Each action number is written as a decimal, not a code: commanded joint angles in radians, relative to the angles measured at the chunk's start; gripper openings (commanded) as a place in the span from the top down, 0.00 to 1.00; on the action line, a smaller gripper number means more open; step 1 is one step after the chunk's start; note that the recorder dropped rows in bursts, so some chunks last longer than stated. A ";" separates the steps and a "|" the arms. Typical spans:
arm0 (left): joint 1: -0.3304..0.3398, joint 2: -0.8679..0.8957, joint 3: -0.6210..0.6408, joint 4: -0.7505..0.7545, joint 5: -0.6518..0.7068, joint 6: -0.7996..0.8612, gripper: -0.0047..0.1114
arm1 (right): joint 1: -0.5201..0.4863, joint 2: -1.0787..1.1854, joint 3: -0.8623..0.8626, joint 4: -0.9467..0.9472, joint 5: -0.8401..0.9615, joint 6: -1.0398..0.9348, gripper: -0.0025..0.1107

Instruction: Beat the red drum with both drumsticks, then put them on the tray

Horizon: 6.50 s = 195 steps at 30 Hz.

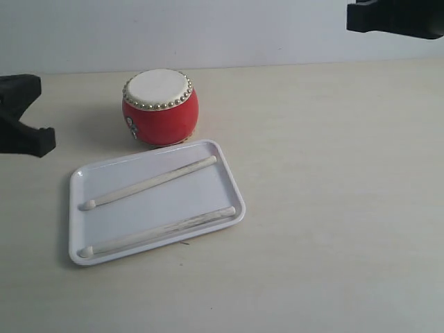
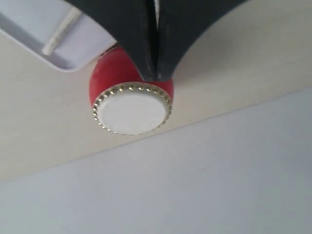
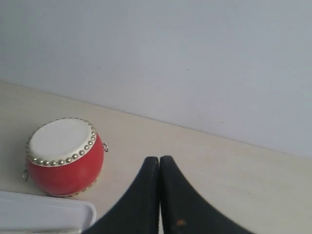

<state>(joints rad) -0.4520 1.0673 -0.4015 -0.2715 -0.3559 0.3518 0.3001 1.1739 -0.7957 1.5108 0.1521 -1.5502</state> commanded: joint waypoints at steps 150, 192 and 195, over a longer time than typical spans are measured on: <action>0.373 -1.067 0.401 0.339 0.710 -0.414 0.96 | -0.062 -0.260 0.088 -0.014 -0.068 0.115 0.98; 0.373 -1.067 0.401 0.339 0.710 -0.412 0.96 | -0.373 -1.155 0.721 -1.732 0.093 1.684 0.98; 0.373 -1.067 0.401 0.339 0.710 -0.412 0.96 | -0.373 -1.171 0.759 -1.732 0.107 1.687 0.98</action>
<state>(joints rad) -0.0802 0.0054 -0.0035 0.0651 0.3651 -0.0552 -0.0668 0.0179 -0.0683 -0.2096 0.2498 0.1286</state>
